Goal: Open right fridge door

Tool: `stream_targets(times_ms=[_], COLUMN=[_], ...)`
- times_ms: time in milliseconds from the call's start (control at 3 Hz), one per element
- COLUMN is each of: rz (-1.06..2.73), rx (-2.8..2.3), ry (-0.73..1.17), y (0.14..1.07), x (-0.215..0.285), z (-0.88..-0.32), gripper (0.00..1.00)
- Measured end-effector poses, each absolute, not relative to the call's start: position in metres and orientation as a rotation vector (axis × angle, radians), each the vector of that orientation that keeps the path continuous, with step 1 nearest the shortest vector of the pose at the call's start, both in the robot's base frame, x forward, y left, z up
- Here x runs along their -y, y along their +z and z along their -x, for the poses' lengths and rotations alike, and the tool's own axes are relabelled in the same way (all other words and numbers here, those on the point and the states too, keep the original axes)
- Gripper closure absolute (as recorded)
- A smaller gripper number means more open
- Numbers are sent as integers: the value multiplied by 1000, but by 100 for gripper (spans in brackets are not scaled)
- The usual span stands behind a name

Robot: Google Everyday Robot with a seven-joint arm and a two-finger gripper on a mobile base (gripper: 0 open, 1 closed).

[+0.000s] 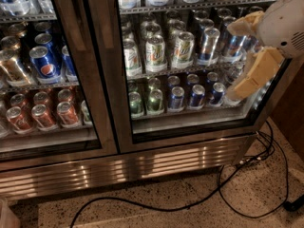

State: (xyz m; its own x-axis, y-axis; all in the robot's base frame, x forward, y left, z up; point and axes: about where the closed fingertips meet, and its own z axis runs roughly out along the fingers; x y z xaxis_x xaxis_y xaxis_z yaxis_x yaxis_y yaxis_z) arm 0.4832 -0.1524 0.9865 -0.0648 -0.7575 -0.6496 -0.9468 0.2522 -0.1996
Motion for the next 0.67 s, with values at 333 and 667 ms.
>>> stream_targets(times_ms=[333, 667], rz=[1541, 1541], rx=[-1845, -1845], ry=[408, 409], y=[991, 991], x=[144, 144], z=[-481, -481], gripper=[0, 0])
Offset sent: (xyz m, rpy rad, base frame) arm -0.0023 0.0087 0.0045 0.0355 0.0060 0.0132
